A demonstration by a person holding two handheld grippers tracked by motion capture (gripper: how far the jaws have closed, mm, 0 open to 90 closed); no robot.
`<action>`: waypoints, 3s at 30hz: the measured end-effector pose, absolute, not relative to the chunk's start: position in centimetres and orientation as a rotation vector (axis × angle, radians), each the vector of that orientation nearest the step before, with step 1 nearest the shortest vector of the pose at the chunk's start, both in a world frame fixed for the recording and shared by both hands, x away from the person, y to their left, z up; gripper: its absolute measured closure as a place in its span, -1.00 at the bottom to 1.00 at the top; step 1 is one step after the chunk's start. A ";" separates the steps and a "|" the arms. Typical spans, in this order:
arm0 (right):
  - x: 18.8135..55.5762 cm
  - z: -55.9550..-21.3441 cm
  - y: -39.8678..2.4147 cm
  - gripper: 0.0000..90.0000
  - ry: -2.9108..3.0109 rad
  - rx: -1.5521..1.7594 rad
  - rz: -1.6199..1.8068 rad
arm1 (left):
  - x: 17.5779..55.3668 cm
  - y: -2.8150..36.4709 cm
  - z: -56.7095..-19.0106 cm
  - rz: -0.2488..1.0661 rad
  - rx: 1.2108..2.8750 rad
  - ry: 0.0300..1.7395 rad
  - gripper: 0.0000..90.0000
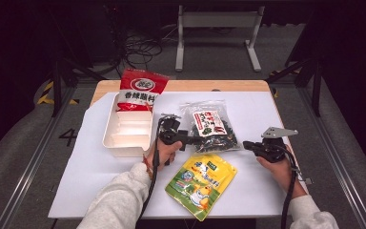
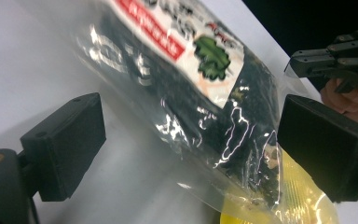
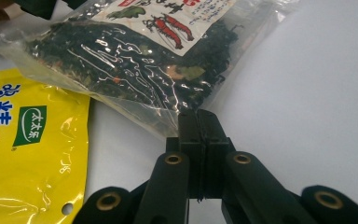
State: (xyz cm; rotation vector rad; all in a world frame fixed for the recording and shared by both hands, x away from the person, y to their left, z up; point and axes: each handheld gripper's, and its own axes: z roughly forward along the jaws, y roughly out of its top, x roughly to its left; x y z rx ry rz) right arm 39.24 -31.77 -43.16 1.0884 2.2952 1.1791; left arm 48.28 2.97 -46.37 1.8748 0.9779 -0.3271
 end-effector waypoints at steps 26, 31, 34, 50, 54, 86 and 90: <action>38.8 -42.5 -32.6 0.87 2.239 1.082 1.250 | 46.4 1.4 -40.9 -0.005 1.847 0.617 0.82; 38.2 -41.8 -34.0 0.82 2.171 1.101 1.287 | 45.2 2.4 -39.0 0.103 1.835 0.592 0.82; 37.9 -41.7 -34.4 0.82 2.158 1.112 1.295 | 44.4 3.4 -37.9 0.144 1.824 0.578 0.83; 36.1 -40.6 -32.9 0.76 2.184 1.030 1.309 | 41.6 9.5 -32.7 0.290 1.808 0.510 0.84; 35.9 -40.6 -32.9 0.76 2.187 1.028 1.321 | 41.5 10.9 -31.9 0.330 1.804 0.512 0.84; 34.5 -41.1 -31.5 0.72 2.245 0.979 1.322 | 42.9 26.5 -35.2 0.625 1.697 0.742 0.84; 34.5 -41.2 -31.3 0.71 2.256 0.971 1.311 | 43.5 25.9 -36.7 0.619 1.689 0.733 0.85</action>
